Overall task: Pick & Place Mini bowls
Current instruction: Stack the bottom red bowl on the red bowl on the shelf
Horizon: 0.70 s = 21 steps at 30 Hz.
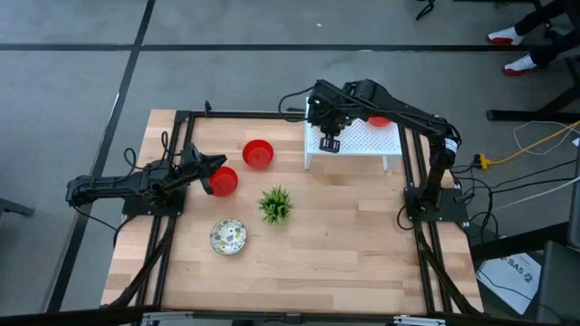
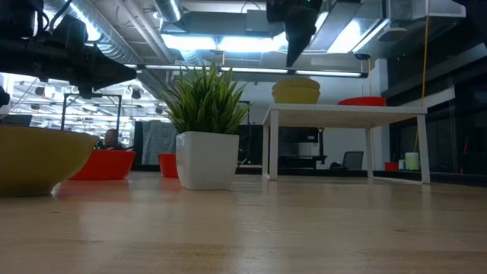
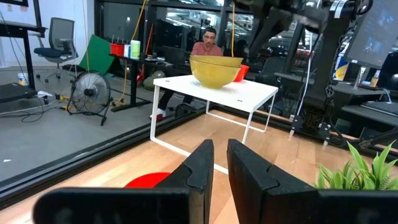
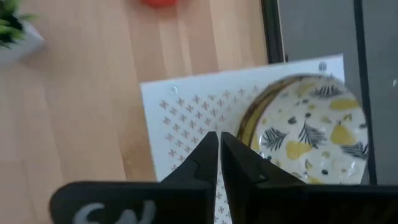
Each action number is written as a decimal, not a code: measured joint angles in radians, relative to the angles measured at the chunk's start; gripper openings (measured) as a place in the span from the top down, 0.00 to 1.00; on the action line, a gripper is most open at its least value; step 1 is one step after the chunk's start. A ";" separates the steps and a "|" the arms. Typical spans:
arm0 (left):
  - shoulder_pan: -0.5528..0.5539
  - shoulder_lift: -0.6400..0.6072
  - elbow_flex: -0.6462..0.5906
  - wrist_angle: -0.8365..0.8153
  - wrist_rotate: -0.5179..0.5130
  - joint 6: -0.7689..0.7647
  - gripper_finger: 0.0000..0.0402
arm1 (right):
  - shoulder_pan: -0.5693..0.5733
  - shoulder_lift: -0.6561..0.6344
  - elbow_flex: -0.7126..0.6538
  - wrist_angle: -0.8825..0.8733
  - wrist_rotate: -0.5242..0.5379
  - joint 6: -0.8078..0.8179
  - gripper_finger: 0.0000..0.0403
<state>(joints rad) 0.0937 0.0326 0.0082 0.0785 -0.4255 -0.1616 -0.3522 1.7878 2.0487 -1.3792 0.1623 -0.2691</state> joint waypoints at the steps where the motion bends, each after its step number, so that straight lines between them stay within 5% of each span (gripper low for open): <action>1: 0.000 0.000 0.000 0.000 0.000 0.000 0.89 | 0.009 0.000 0.011 -0.001 0.000 0.000 0.94; 21: 0.000 0.000 0.000 0.000 0.000 0.000 0.89 | 0.197 0.000 0.041 0.027 0.002 0.064 0.96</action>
<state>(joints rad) 0.0937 0.0326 0.0082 0.0786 -0.4253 -0.1616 -0.1551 1.7878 2.0897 -1.3521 0.1638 -0.2056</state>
